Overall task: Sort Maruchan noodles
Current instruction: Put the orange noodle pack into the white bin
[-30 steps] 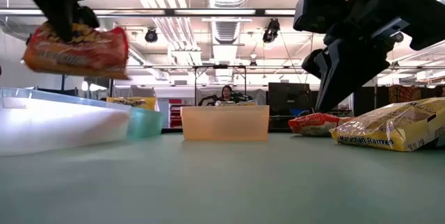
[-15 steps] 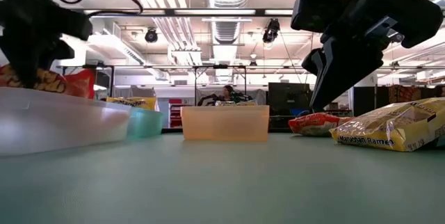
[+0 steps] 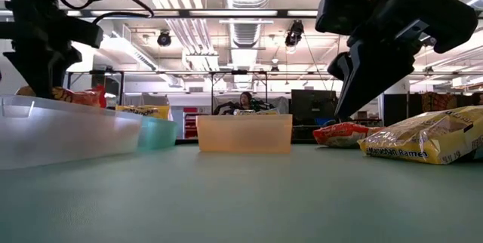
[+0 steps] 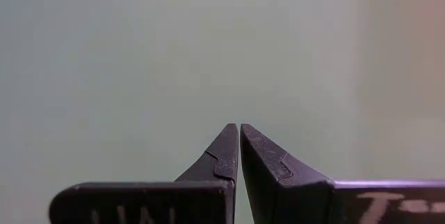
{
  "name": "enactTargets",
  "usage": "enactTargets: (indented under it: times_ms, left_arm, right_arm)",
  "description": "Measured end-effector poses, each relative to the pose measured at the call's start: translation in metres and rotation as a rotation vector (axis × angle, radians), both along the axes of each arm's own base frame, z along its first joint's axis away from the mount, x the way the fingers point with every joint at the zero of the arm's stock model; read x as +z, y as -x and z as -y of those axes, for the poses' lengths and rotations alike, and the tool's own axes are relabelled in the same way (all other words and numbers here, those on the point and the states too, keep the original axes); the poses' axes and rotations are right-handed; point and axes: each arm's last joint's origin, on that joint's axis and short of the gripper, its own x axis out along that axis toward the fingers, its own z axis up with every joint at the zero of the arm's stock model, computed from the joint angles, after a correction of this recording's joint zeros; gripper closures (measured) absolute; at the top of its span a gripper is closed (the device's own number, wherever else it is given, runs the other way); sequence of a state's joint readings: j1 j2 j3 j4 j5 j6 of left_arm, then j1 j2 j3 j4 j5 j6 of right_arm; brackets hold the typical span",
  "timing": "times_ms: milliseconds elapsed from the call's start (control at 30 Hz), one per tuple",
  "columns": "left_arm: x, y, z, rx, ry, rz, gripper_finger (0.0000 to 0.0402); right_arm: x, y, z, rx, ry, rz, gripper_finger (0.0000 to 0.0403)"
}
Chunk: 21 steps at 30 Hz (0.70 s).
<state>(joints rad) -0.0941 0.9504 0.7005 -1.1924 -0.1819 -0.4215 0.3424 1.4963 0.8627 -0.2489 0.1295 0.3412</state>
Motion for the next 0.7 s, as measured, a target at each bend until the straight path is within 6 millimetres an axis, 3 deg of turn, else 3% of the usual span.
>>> enactTargets:
  times_ms: [200, 400, 700]
  left_arm:
    - [0.001, 0.001, -0.003, 0.024, -0.091, -0.004, 0.0244]
    - [0.011, 0.000, -0.006, 0.185, -0.196, 0.069, 0.0243]
    - [0.030, -0.005, -0.003, 0.212, -0.091, 0.131, 0.0243]
  right_arm:
    - [0.000, 0.000, 0.002, -0.032, 0.041, 0.016, 0.0394]
    - [0.000, -0.001, 0.003, -0.075, 0.045, 0.022, 0.0394]
    - [0.001, -0.001, 0.003, -0.159, -0.018, 0.021, 0.0394]
